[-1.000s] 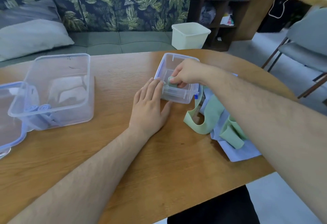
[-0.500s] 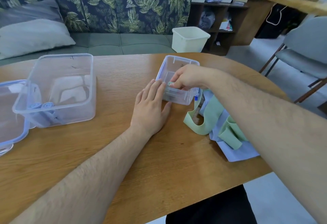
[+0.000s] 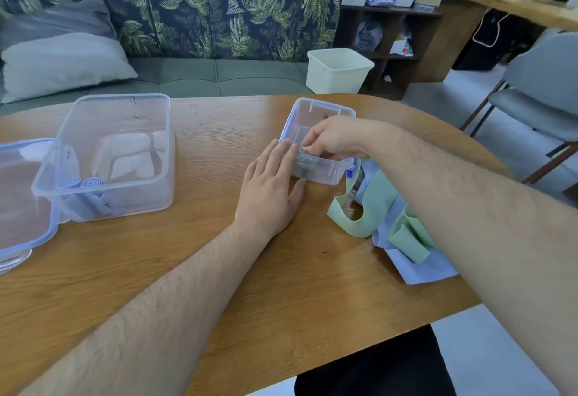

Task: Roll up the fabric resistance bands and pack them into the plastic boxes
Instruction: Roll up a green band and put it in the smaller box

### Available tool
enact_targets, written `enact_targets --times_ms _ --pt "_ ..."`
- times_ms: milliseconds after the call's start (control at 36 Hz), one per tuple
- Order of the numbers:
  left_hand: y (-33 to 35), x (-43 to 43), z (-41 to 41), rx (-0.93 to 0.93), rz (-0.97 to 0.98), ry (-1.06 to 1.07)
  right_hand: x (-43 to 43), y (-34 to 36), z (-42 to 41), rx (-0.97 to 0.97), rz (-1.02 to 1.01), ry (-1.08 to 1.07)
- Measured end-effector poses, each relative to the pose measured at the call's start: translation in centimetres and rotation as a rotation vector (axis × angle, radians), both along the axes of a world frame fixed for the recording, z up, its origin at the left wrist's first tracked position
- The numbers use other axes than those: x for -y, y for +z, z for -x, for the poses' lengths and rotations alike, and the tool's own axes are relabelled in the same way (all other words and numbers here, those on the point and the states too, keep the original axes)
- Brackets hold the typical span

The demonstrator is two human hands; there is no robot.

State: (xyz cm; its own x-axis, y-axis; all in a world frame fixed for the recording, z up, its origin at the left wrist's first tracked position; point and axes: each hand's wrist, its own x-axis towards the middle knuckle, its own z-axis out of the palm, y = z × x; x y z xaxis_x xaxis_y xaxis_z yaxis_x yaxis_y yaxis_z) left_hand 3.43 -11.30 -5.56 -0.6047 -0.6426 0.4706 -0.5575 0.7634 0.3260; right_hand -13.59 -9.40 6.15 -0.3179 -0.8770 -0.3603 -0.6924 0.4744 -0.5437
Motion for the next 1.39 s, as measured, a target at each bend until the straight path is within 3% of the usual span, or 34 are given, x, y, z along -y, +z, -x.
enact_targets --times_ms 194,361,667,1056,1167,1278,1389 --pt "0.1 -0.1 0.0 0.004 -0.010 -0.002 -0.3 0.3 -0.2 -0.015 -0.036 0.040" --pt "0.3 -0.2 0.0 -0.002 -0.020 0.004 0.4 -0.5 -0.2 -0.035 -0.045 -0.047" --pt "0.2 -0.4 0.0 -0.074 -0.019 -0.016 0.4 -0.5 -0.6 -0.352 -0.023 0.087" --pt "2.4 -5.9 1.6 -0.249 -0.034 -0.129 -10.4 -1.2 -1.6 -0.208 0.557 -0.210" --pt "2.5 -8.6 2.6 -0.292 -0.136 -0.183 -15.1 -3.5 -2.5 -0.163 0.611 -0.318" --pt "3.0 -10.0 2.9 -0.268 -0.474 -0.167 -18.3 -5.9 -3.2 -0.251 0.630 -0.320" --pt "3.3 -10.4 2.6 -0.211 -0.695 -0.160 -19.6 -7.0 -3.5 -0.290 0.595 -0.297"
